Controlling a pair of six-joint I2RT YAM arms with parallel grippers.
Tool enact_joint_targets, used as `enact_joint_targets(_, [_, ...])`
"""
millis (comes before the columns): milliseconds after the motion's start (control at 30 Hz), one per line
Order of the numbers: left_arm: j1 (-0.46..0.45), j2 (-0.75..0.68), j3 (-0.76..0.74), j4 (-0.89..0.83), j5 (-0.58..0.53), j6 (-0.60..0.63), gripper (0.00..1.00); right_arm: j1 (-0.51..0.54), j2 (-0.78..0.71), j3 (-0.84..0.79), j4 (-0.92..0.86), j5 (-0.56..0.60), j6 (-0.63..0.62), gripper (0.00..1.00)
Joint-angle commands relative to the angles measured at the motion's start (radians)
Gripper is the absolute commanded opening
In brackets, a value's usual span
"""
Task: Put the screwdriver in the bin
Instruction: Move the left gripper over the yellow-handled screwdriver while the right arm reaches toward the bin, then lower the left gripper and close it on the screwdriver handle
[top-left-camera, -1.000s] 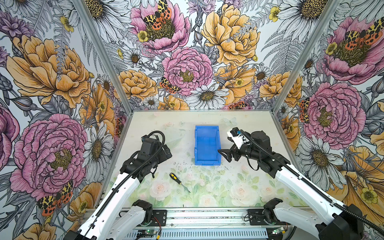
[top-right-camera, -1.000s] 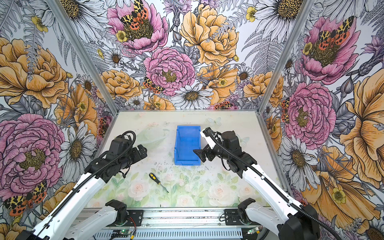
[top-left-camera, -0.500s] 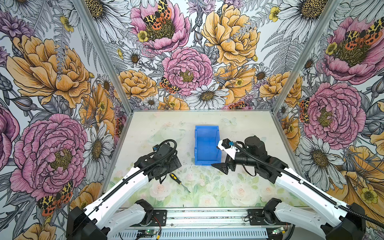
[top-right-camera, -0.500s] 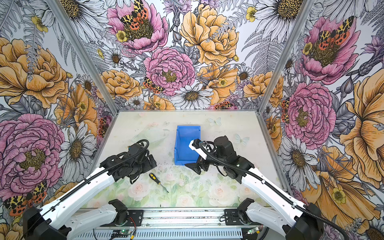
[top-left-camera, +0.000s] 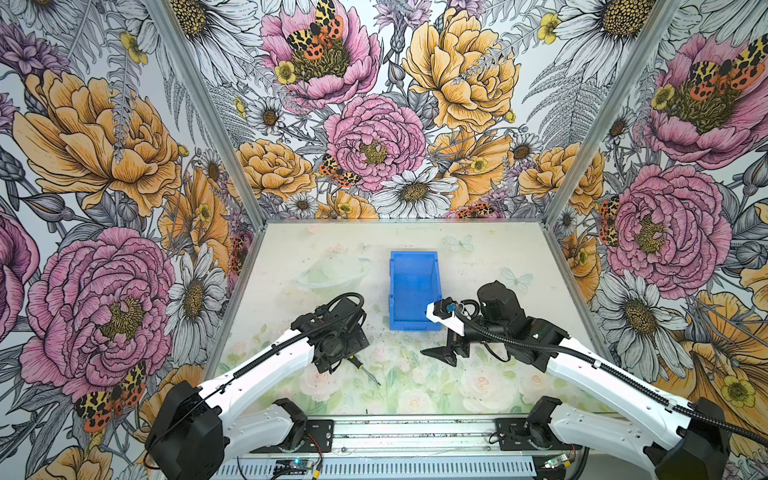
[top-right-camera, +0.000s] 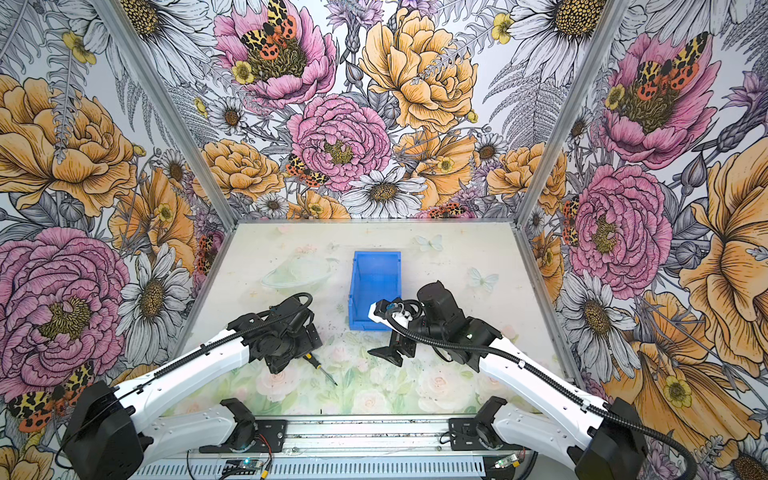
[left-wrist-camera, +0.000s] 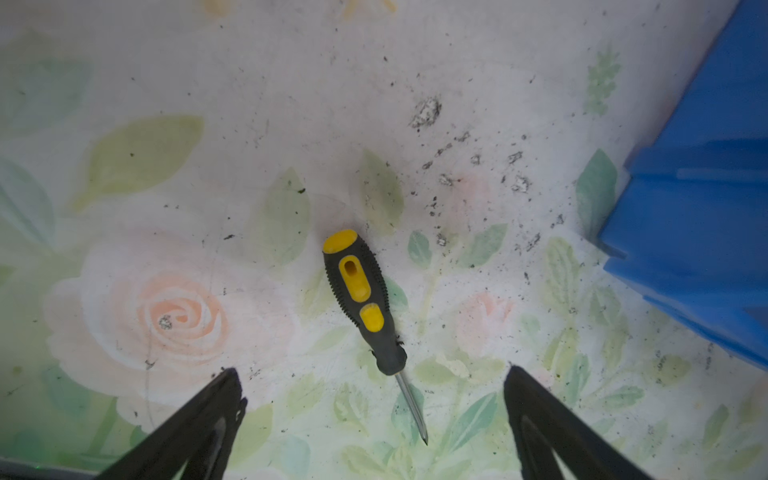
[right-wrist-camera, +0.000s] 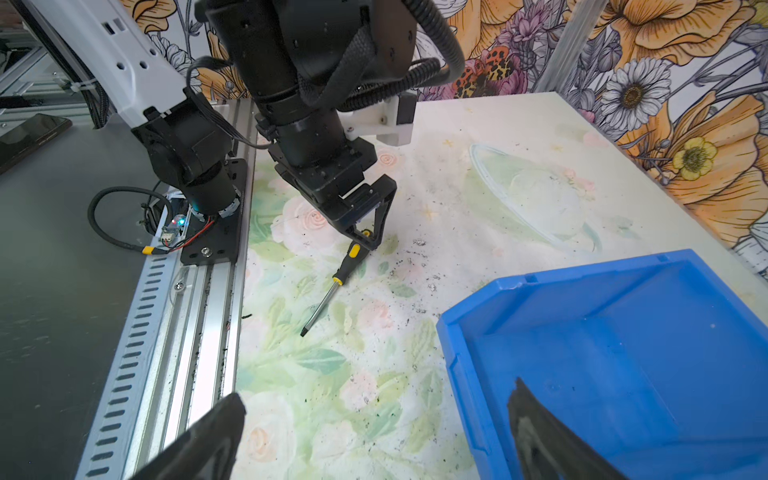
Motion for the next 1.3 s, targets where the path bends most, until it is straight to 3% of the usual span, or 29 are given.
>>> enact_joint_targets(0, [-0.001,0.007,-0.031,0.084,0.026,-0.053,0.98,0.012,0.021,0.018,-0.013,-0.028,-0.035,0.99])
enact_joint_targets(367, [-0.01,0.095,-0.049,0.135,0.011,-0.071,0.93,0.03,0.032,0.006,-0.024,0.034,-0.026,0.99])
enact_joint_targets(667, [-0.013,0.146,-0.05,0.138,-0.032,-0.109,0.69,0.035,0.024,-0.002,-0.021,0.058,-0.018,0.99])
enact_joint_targets(900, [-0.025,0.19,-0.041,0.138,-0.04,-0.105,0.65,0.035,0.011,-0.008,-0.021,0.076,-0.012,0.99])
enact_joint_targets(1267, [-0.06,0.239,-0.05,0.156,-0.052,-0.139,0.47,0.036,-0.007,-0.021,-0.02,0.087,-0.005,0.99])
